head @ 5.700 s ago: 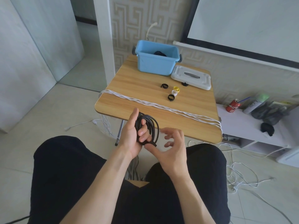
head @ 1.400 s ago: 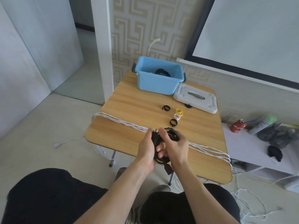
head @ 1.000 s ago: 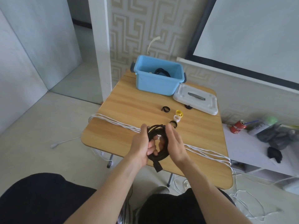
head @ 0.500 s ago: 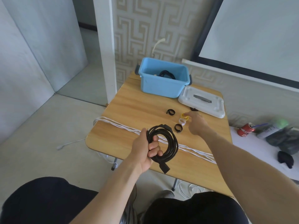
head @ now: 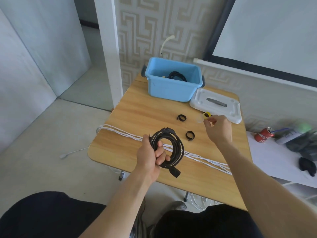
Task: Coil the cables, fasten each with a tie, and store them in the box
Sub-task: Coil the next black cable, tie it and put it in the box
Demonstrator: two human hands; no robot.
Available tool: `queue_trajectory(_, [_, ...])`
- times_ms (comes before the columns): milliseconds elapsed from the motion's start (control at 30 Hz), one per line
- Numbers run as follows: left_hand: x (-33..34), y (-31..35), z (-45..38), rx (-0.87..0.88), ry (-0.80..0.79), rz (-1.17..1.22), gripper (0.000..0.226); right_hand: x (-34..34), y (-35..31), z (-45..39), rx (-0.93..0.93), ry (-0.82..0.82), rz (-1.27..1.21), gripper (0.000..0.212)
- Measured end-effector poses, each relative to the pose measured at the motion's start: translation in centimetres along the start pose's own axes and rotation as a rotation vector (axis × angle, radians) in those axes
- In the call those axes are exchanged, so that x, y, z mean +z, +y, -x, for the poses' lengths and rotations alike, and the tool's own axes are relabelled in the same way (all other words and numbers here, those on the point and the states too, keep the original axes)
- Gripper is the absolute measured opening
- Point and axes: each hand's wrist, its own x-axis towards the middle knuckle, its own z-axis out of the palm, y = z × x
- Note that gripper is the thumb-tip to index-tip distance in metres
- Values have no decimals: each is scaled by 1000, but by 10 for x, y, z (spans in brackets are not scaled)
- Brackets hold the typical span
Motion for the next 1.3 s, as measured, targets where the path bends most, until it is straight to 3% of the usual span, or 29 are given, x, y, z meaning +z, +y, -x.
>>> queue_trajectory(133, [5,-6,2,7,18,-39,62,3,2,9,-103,-127,95,17])
queue_trajectory(233, [6,-9,4,4,26,-69,60,7,-5,16,-103,-236,154,30])
queue_trajectory(300, [6,-11,4,12,35,-81,60,10,-7,19,-88,-272,166,26])
queue_trajectory(500, [6,-9,4,16,52,-76,59,10,-14,14,-40,-246,94,14])
queue_trajectory(600, [5,-9,3,10,54,-78,60,12,-13,11,-41,-279,89,20])
queue_trajectory(933, [1,-10,0,11,71,-85,59,24,-12,13,15,-196,-19,10])
queue_trajectory(1300, [2,-10,-1,12,78,-81,58,21,-18,9,42,-225,36,30])
